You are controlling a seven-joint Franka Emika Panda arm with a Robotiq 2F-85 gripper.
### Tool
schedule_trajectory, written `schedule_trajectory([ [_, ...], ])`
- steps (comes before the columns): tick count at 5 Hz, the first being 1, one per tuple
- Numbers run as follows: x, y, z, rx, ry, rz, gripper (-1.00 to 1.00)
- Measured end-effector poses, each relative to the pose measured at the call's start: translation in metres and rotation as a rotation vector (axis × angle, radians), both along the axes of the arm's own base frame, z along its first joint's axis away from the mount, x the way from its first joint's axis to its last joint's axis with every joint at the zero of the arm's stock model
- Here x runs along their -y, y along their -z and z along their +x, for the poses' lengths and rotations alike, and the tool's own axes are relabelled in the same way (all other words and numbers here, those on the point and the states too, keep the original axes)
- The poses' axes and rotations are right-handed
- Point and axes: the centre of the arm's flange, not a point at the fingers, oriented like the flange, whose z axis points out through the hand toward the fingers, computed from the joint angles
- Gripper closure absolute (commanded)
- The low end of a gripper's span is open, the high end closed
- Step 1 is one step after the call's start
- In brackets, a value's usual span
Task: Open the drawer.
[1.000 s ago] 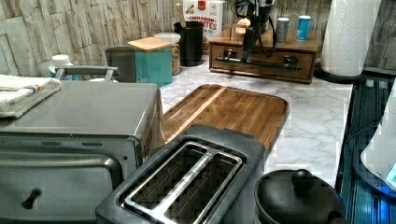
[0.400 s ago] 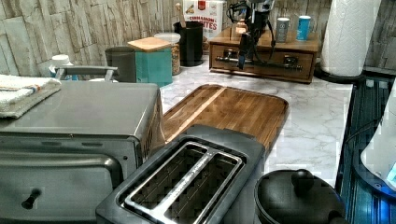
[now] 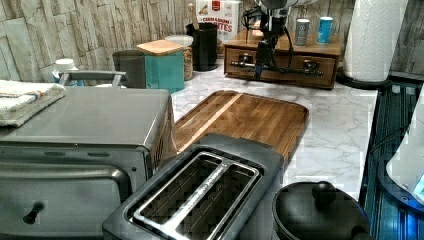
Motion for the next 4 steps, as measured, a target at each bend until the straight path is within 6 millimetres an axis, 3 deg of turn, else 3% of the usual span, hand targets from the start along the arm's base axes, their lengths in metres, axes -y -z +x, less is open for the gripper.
schedule_trajectory([
  [2,0.002,0.007,0.005,-0.108,-0.144,0.031,-1.0],
  [4,-0.01,0.001,0.024,-0.241,-0.148,0.147,-1.0],
])
